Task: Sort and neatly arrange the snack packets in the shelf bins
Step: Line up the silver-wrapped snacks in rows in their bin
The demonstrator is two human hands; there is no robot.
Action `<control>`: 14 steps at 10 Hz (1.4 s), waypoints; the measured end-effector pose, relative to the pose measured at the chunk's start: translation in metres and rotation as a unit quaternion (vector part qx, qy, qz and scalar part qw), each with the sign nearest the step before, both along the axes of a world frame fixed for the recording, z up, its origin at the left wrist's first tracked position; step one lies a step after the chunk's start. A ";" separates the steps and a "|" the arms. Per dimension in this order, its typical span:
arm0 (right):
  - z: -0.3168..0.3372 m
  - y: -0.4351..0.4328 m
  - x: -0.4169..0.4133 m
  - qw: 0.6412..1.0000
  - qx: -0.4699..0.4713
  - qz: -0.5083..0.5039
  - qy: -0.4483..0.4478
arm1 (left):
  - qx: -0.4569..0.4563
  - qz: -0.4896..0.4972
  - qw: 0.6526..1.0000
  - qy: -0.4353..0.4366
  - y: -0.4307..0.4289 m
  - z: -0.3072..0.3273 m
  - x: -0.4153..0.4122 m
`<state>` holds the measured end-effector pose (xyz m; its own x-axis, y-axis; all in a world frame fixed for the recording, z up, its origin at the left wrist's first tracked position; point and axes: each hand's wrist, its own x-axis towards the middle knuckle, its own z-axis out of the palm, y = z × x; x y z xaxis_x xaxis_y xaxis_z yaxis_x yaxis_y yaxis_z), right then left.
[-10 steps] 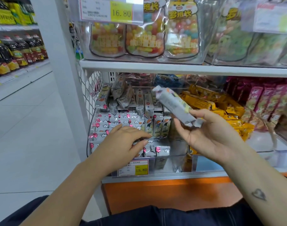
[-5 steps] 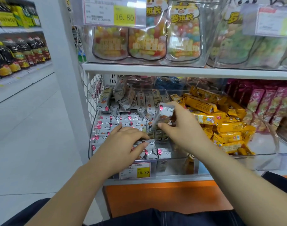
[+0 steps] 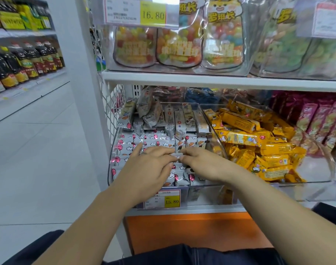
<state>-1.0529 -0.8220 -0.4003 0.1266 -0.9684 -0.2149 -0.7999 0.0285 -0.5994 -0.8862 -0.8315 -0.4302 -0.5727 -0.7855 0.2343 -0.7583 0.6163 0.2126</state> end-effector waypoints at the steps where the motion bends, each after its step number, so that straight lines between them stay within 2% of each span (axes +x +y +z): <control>1: 0.013 0.002 -0.007 0.976 -0.210 -0.035 0.035 | 0.009 -0.001 1.000 0.001 -0.002 -0.001 0.000; 2: 0.020 -0.011 -0.026 0.928 -0.326 -0.069 0.170 | 0.016 -0.001 1.000 0.009 -0.001 -0.002 0.000; 3: 0.019 -0.029 -0.037 0.909 -0.254 -0.069 0.323 | 0.015 -0.003 1.000 0.009 -0.002 -0.003 0.000; 5: 0.018 -0.048 -0.032 0.856 -0.298 -0.066 0.418 | 0.018 -0.003 1.000 0.004 -0.004 -0.003 0.000; 6: 0.016 -0.048 -0.034 0.848 -0.346 -0.069 0.395 | 0.018 -0.004 1.000 0.003 -0.003 -0.003 0.001; 7: 0.016 -0.037 -0.037 0.857 -0.391 -0.085 0.325 | 0.017 -0.004 1.000 0.000 -0.003 -0.003 0.001; 9: 0.012 0.003 -0.057 0.853 -0.472 -0.158 0.158 | 0.017 -0.003 1.000 -0.004 -0.003 -0.003 0.001; 10: 0.007 0.022 -0.062 0.863 -0.451 -0.223 -0.049 | 0.015 -0.005 1.000 0.003 -0.003 -0.003 0.001; 11: 0.007 0.035 -0.060 0.845 -0.313 -0.287 -0.325 | 0.015 -0.006 1.000 0.011 -0.003 -0.003 0.000; 12: 0.010 0.043 -0.056 0.742 -0.141 -0.283 -0.591 | 0.016 -0.004 1.000 0.004 -0.003 -0.003 0.000; 13: 0.015 0.049 -0.053 0.635 -0.011 -0.265 -0.726 | 0.015 -0.005 1.000 0.004 -0.004 -0.003 0.000; 14: 0.016 0.055 -0.051 0.583 0.050 -0.199 -0.786 | 0.009 -0.005 1.000 0.009 -0.004 -0.004 0.000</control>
